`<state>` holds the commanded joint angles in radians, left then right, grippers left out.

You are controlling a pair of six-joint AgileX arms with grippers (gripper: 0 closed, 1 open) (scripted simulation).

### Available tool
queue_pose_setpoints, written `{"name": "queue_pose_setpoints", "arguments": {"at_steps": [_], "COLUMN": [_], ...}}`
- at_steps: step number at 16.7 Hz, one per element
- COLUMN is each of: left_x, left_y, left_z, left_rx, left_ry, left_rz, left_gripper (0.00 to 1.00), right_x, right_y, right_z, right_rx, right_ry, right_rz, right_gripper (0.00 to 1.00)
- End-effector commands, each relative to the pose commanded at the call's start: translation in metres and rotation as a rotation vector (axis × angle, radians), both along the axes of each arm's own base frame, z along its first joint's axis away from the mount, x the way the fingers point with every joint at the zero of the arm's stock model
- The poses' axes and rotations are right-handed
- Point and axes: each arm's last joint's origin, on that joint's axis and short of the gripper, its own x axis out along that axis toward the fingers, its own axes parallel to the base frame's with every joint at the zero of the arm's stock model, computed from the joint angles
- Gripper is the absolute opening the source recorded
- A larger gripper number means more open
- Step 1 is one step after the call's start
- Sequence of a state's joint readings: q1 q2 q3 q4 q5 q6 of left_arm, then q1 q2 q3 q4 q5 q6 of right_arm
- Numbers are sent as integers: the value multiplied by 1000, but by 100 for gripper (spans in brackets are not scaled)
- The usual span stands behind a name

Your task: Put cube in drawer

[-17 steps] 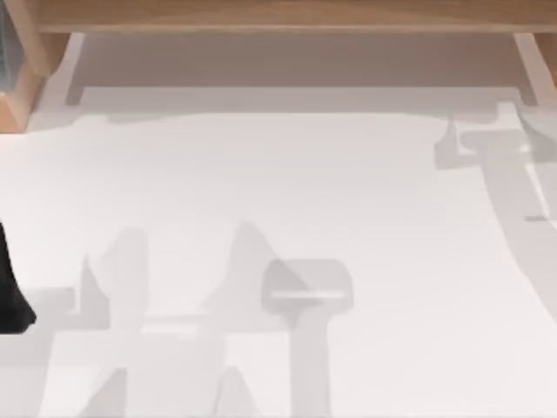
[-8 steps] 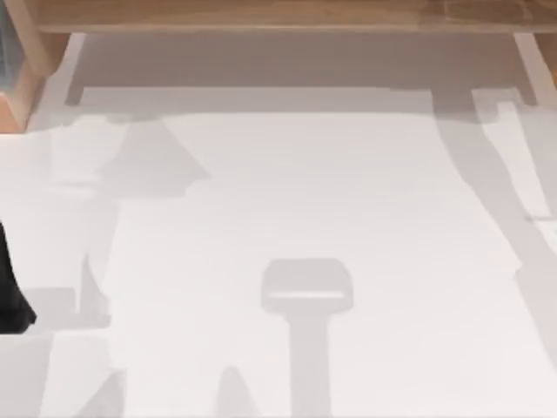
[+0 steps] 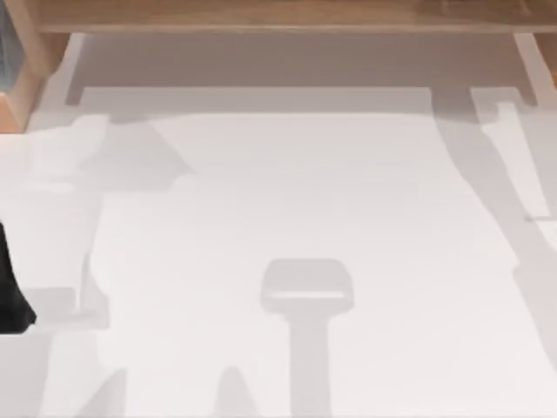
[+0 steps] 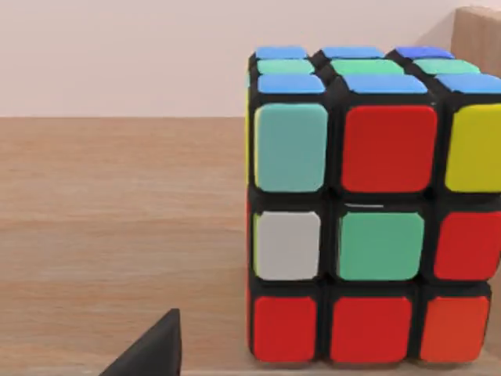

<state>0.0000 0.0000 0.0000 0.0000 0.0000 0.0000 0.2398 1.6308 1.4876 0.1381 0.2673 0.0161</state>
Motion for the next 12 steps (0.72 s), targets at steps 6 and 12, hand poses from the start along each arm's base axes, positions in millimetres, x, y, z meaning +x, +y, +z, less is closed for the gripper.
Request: {"name": "queue_pose_setpoints", "arguments": {"at_steps": [6,12], "left_x": [0,0], "left_y": [0,0], "left_z": [0,0], "left_rx": [0,0], "left_ry": [0,0], "left_rz": [0,0], "left_gripper": [100,100], "right_x": [44,60], "right_y": [2,1], "right_z": [3,0], "right_rx": [2,0], "right_ry": [-7,-1], "right_rz": [1,1], "right_gripper": [100,100]}}
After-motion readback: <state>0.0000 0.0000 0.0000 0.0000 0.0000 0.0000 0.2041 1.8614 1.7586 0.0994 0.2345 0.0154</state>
